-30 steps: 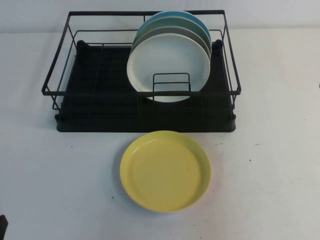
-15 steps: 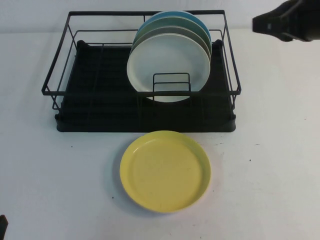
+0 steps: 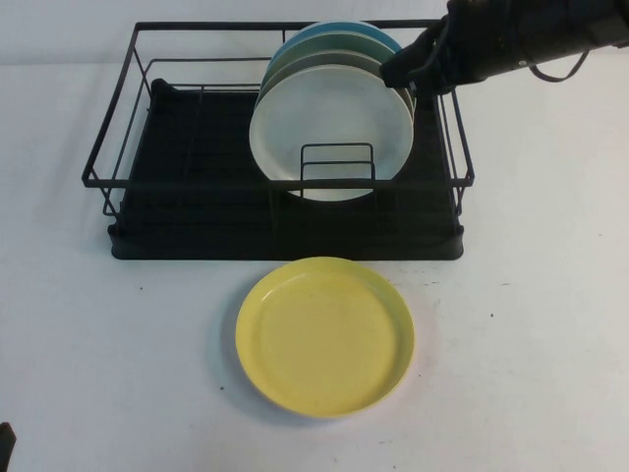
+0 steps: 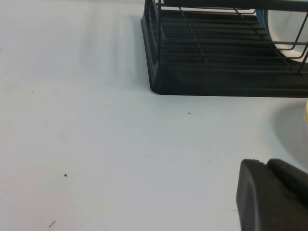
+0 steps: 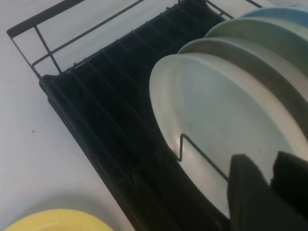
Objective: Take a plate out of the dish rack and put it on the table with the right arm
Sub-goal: Grasp the plate from the shelf
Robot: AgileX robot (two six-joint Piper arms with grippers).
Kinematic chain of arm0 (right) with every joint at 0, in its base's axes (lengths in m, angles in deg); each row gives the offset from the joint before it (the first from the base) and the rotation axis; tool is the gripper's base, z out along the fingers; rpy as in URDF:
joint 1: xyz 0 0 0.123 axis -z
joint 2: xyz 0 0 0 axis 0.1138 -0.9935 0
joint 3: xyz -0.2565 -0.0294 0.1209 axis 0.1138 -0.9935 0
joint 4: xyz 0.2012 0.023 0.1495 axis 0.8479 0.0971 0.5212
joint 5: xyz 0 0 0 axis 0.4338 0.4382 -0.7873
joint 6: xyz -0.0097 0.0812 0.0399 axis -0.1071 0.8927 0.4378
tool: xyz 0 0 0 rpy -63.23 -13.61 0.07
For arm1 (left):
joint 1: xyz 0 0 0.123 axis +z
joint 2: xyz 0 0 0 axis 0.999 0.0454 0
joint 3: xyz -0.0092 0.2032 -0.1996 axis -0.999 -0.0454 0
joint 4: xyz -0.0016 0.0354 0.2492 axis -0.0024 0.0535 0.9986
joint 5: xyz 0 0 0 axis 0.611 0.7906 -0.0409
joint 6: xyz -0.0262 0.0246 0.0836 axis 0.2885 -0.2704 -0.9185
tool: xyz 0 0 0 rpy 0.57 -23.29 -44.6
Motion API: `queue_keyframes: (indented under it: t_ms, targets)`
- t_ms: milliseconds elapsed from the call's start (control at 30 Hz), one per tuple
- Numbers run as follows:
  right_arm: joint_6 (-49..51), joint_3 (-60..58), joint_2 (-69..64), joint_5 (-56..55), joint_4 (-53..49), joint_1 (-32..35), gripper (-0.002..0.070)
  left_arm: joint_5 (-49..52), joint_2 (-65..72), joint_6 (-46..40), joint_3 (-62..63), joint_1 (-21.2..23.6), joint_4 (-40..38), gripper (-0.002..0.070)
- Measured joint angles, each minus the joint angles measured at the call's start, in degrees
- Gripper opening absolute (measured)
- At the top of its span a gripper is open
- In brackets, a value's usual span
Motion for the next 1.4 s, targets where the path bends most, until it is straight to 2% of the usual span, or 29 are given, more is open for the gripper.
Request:
queue_keyframes:
  t_ms: [267, 367, 900, 1400]
  targets:
    - [-1.72, 4.10, -4.74, -0.99, 0.00, -0.48, 0.0297, 0.00, 0.00, 0.00, 0.00, 0.00, 0.00, -0.0004]
    - [-4.68, 4.10, -5.37, -1.27, 0.10, -0.61, 0.0337, 0.00, 0.00, 0.00, 0.00, 0.00, 0.00, -0.0004]
    - [-24.83, 4.10, -5.97, -7.19, 1.92, -1.46, 0.0354, 0.00, 0.00, 0.00, 0.00, 0.00, 0.00, -0.0004]
    - [-29.71, 4.10, -9.04, -9.83, 6.29, -1.46, 0.0354, 0.00, 0.00, 0.00, 0.00, 0.00, 0.00, -0.0004]
